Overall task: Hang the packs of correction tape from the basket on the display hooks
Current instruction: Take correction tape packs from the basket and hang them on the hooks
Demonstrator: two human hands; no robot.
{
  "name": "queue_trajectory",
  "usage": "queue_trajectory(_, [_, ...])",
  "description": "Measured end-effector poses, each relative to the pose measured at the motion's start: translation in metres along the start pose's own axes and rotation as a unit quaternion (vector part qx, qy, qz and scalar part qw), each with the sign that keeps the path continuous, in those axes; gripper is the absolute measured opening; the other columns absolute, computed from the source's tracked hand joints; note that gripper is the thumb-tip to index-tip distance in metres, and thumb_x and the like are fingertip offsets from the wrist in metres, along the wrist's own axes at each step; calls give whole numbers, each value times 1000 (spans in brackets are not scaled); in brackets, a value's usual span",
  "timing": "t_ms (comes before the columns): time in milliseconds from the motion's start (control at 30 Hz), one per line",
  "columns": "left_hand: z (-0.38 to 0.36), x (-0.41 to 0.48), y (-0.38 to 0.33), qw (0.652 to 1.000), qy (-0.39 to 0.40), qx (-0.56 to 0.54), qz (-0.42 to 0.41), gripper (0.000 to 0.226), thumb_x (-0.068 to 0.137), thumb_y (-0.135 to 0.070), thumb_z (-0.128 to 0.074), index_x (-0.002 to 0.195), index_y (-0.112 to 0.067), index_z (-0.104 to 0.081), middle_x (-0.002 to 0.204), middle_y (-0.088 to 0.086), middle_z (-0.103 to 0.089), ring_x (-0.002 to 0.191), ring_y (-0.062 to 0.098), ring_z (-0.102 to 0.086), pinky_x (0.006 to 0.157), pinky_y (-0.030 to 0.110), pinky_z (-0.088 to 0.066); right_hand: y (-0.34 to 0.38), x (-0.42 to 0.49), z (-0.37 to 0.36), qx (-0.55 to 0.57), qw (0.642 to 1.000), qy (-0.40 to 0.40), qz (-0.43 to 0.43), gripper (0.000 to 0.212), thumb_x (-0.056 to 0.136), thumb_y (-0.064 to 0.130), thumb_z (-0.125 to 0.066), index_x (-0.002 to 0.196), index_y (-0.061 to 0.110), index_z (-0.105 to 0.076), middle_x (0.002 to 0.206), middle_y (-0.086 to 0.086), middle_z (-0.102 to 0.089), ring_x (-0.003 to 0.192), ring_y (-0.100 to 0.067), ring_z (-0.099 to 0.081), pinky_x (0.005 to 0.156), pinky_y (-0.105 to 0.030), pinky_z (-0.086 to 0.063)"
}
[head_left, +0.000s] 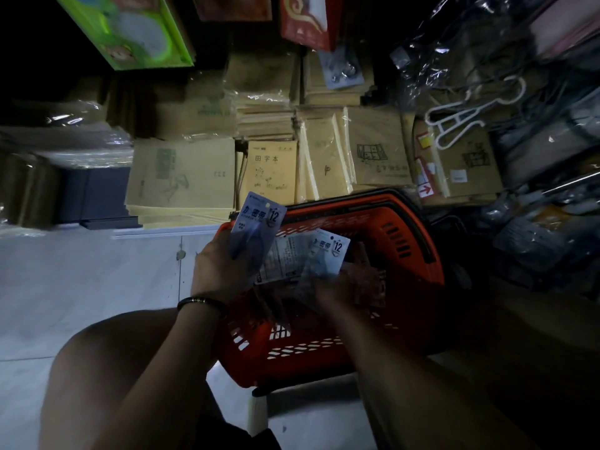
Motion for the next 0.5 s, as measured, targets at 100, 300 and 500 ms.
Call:
queue_trajectory(100, [1,-2,1,1000,2,-22,4,39,100,-49,-62,124,-19,-60,112,6,-69,100,29,-66,71,29,-47,-14,18,7,21,999,24,19,56,58,47,-86,106,20,-74,102,-6,-80,90,-28,-76,83,-53,-64])
queue_trajectory(300, [12,-22,-15,995,-2,-91,28,30,97,-38,-71,114,-19,-55,100,-1,-64,92,24,-64,63,29,-39,76,-64,64,39,989,40,140,26,84,14,-85,108,17,-75,91,0,-78,77,-17,-75,56,-26,-57])
queue_trajectory(500, [23,-60,-61,959,20,-281,-25,38,94,-28,-78,125,-23,-57,114,5,-74,100,23,-74,74,36,-61,149,-135,109,110,947,63,294,44,90,1,-79,129,17,-66,109,-9,-80,94,-27,-79,78,-46,-66])
Point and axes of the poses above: each hand's wrist, its own x-axis towards the middle knuckle, its own z-axis out of the back of the hand, y = z × x, the point moved 10 cm from there along x, towards the middle knuckle
